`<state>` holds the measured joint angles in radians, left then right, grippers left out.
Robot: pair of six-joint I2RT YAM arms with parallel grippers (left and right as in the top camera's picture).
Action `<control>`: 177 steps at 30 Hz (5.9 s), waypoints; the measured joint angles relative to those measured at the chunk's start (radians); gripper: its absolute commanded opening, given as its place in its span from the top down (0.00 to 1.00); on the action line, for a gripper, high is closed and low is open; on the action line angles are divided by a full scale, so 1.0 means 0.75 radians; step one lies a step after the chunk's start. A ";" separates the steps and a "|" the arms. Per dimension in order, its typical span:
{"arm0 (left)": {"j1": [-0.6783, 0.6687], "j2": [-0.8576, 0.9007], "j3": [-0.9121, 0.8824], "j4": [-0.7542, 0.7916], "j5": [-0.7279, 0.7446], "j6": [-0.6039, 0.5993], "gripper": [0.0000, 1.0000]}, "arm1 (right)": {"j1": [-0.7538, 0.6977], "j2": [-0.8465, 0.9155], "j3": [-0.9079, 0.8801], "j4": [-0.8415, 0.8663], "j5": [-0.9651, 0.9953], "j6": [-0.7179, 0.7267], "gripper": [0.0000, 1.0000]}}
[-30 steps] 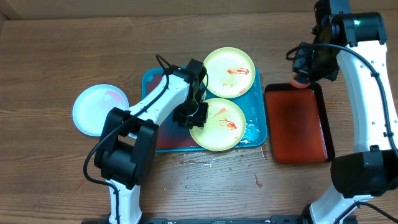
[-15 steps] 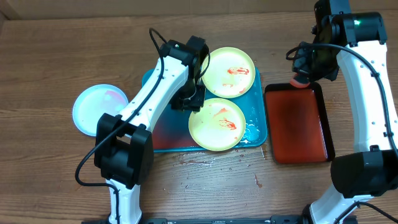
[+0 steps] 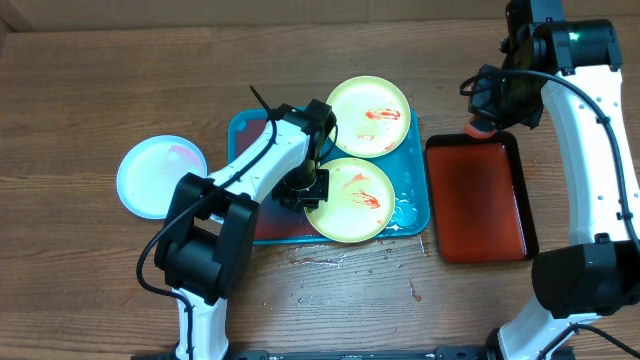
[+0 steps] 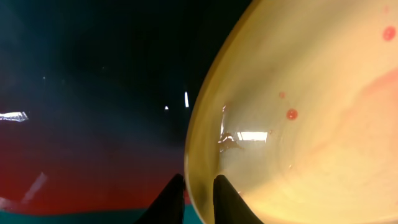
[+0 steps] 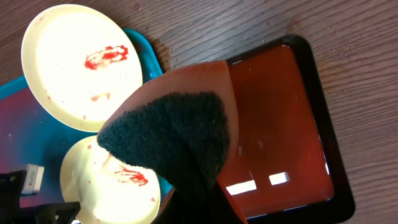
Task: Clean dirty plates on tray and stack at the side
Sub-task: 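Grasp the lower yellow plate rim with left gripper and pull it left, then bring the sponge in the right gripper down onto the held yellow plate, then scrub the yellow plate with the sponge while left gripper holds it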
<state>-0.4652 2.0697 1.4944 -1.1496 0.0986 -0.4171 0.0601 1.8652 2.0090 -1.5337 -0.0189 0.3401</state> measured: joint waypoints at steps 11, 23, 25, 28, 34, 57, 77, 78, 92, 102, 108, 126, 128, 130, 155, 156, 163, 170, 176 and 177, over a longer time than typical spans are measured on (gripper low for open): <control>0.026 0.000 -0.006 0.070 -0.183 0.047 0.96 | 0.000 0.000 0.000 -0.003 -0.005 0.000 0.96; 0.130 0.000 -0.009 0.408 -0.582 0.461 0.84 | 0.001 0.000 -0.001 0.005 -0.031 -0.001 0.96; 0.139 0.000 -0.009 0.426 -0.604 0.525 0.56 | 0.003 0.000 -0.001 0.005 -0.035 -0.001 0.96; 0.159 0.000 -0.010 0.419 -0.628 0.569 0.39 | 0.011 0.000 -0.001 0.008 -0.035 0.000 0.96; 0.223 0.000 -0.012 0.294 -0.496 0.488 0.41 | 0.036 0.000 -0.001 0.021 -0.035 0.000 0.96; 0.361 -0.007 -0.068 0.346 0.010 -0.004 0.96 | 0.307 0.165 -0.001 0.175 -0.174 0.001 0.96; 0.361 -0.007 -0.068 0.254 0.034 0.012 0.96 | 0.671 0.581 -0.003 0.528 -0.244 0.110 0.96; 0.361 -0.007 -0.068 0.250 0.034 0.016 0.96 | 0.674 0.606 -0.003 0.527 -0.228 0.113 0.96; 0.405 -0.007 -0.068 0.229 0.077 0.074 0.96 | 0.683 0.700 -0.004 0.496 -0.114 0.174 0.96; 0.469 -0.007 -0.081 0.235 0.142 0.112 0.96 | 0.804 0.723 0.002 0.500 -0.302 0.169 0.96; 0.475 -0.007 -0.083 0.240 0.157 0.127 0.96 | 0.882 0.729 0.002 0.485 -0.362 0.155 0.96; 0.460 -0.007 -0.089 0.258 0.233 0.138 0.96 | 0.714 0.734 0.053 0.292 0.072 0.195 0.96; 0.462 -0.007 -0.089 0.250 0.229 0.142 0.96 | 0.725 0.734 0.053 0.359 0.105 0.200 0.96; 0.466 -0.007 -0.089 0.240 0.227 0.146 0.96 | 0.724 0.734 0.053 0.436 0.100 0.202 0.96; 0.483 -0.007 -0.092 0.216 0.223 0.203 0.96 | 0.727 0.810 0.121 0.459 -0.504 0.048 0.96; 0.483 -0.007 -0.092 0.217 0.224 0.208 0.96 | 0.732 0.815 0.130 0.424 -0.513 0.031 0.96; 0.483 -0.007 -0.092 0.217 0.228 0.213 0.96 | 0.763 0.844 0.253 0.100 -0.304 -0.034 0.96; 0.482 -0.007 -0.092 0.221 0.233 0.213 0.96 | 0.760 0.845 0.325 0.091 0.109 0.036 0.96; 0.481 -0.007 -0.092 0.226 0.238 0.213 0.96 | 0.760 0.867 0.326 0.292 0.141 0.054 0.96; 0.481 -0.007 -0.092 0.226 0.238 0.213 0.96 | 0.761 0.876 0.326 0.315 0.115 0.055 0.96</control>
<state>-0.1047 2.0647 1.4258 -0.9802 0.2768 -0.2573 0.6312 2.5221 2.2536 -1.2972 0.0677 0.3817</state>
